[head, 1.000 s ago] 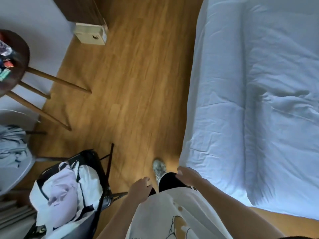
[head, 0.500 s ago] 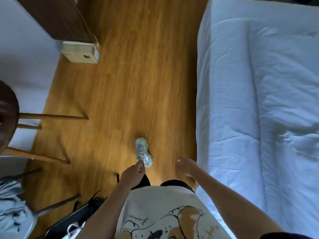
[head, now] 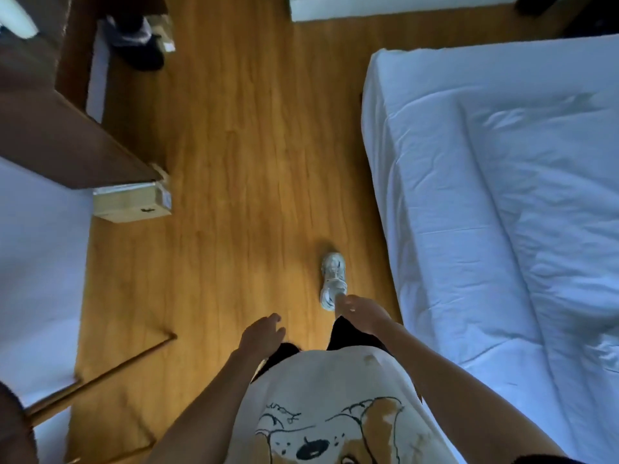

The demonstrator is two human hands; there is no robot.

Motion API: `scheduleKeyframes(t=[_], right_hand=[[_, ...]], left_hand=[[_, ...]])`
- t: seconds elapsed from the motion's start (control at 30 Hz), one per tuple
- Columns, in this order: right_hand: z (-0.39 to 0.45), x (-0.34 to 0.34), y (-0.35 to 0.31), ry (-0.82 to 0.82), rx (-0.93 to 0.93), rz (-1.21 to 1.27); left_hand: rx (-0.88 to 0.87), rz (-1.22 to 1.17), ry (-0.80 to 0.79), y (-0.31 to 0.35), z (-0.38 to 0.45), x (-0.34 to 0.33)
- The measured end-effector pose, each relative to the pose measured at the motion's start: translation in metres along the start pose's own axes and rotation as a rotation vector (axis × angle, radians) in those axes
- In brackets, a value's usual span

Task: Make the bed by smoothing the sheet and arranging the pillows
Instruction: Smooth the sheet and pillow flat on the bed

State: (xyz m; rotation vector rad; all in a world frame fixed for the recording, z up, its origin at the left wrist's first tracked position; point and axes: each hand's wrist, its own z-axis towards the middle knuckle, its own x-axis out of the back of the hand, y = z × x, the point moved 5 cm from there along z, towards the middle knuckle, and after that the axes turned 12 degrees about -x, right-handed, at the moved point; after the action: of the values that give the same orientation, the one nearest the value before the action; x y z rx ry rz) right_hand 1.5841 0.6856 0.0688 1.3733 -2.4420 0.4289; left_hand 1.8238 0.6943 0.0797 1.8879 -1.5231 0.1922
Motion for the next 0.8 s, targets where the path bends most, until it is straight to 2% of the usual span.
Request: scheduleKeyframes(t=[0.27,0.5,0.63,0.8], right_hand=[[0.07,0.191,-0.086,0.025,0.031,0.073],[0.13,0.338,-0.161,0.028,0.016,0.093],[0.174,0.412,-0.214,0.05,-0.025,0.13],[0.228,0.498,-0.286,0.124,-0.071,0.237]], left_hand=[[0.017,0.038,-0.023,0.043,0.137,0.163],[-0.087,0.035,0.06,0.094,0.243,0.325],[-0.096,0.071,0.028,0.096,0.317,0.418],[-0.192,0.202,-0.016,0.09,0.408,0.536]])
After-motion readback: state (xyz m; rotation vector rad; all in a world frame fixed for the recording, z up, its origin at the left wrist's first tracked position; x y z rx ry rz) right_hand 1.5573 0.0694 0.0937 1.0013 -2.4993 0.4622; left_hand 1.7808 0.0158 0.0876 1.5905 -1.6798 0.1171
